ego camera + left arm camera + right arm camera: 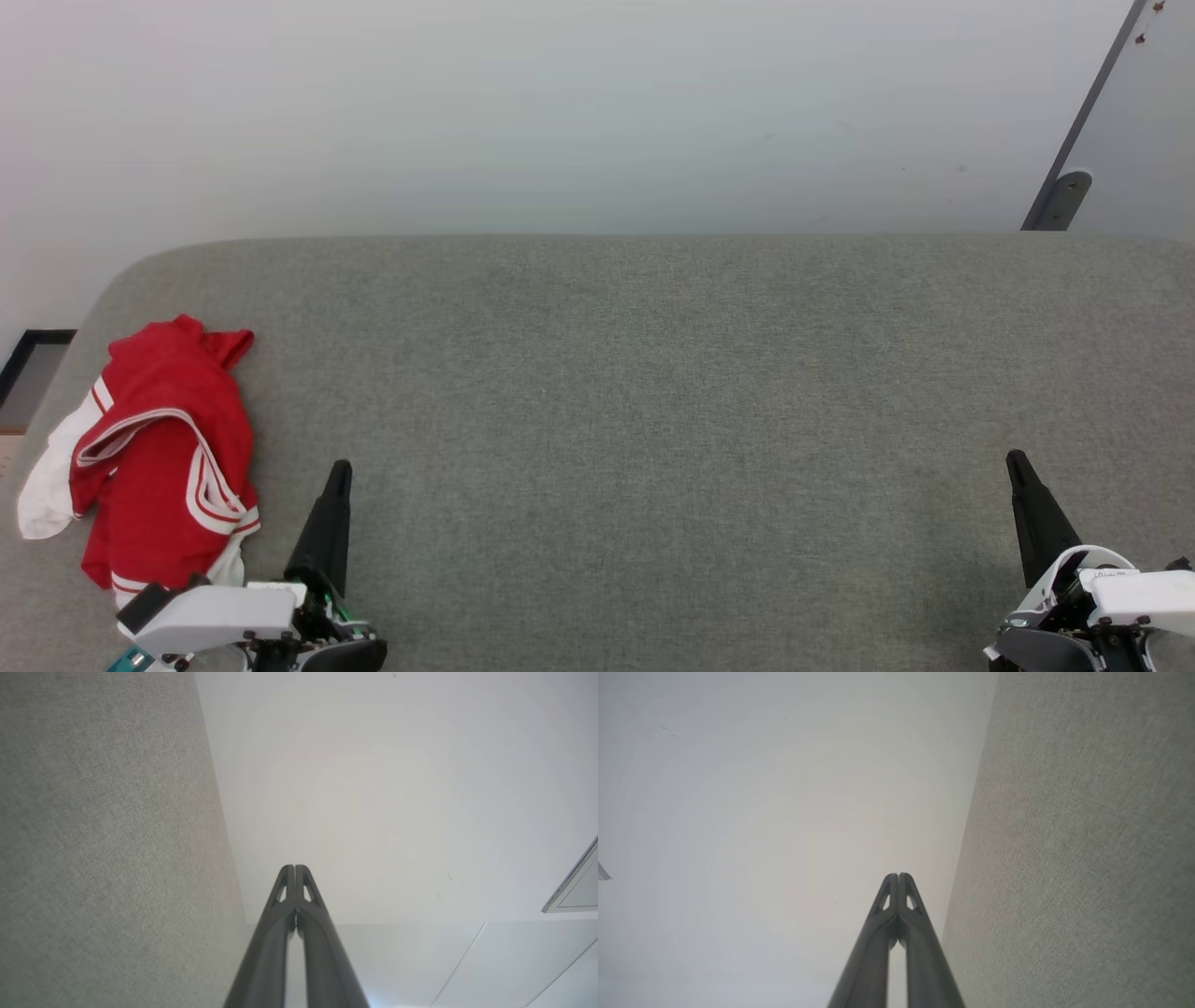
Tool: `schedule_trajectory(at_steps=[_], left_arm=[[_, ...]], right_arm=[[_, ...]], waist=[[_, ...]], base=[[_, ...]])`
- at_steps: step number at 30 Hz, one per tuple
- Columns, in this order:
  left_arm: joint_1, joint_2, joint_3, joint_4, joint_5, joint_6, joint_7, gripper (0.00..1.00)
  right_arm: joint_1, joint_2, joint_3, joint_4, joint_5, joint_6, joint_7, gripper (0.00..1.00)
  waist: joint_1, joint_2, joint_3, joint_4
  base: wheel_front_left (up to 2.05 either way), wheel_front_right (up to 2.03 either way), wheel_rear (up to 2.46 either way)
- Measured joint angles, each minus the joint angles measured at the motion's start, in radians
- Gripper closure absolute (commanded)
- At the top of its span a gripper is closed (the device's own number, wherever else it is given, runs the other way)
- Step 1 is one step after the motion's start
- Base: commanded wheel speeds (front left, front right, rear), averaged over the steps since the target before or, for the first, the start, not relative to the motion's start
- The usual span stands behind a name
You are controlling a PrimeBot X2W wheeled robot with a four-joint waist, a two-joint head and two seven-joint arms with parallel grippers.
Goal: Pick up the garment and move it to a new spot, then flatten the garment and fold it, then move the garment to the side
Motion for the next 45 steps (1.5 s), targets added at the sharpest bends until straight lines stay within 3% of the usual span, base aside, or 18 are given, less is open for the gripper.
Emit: schedule_trajectory(at_steps=[16,17,32,45], left_arm=[[0.0,0.0,0.0,0.0,0.0,0.0,0.0,1.0],[0.002,0.0,-0.001,0.002,0.0,0.0,0.0,0.0],[0.021,0.003,-0.017,0.038,0.06,0.002,-0.052,0.0],[0.0,0.021,-0.03,0.025,0.337,0.006,-0.11,0.0]], right_arm=[[0.0,0.0,0.0,0.0,0.0,0.0,0.0,1.0],[0.001,0.0,0.0,0.003,0.0,0.0,0.0,0.0],[0.007,-0.009,0.011,0.061,-0.05,0.0,-0.04,0.0],[-0.038,-0.059,0.069,0.08,-0.233,0.0,-0.108,0.0]], waist=[[0.0,0.0,0.0,0.0],[0.0,0.0,0.0,0.0],[0.0,0.0,0.0,0.0],[0.0,0.0,0.001,-0.002]], base=[[0.0,0.0,0.0],[0.0,0.0,0.0],[0.0,0.0,0.0],[0.0,0.0,0.0]])
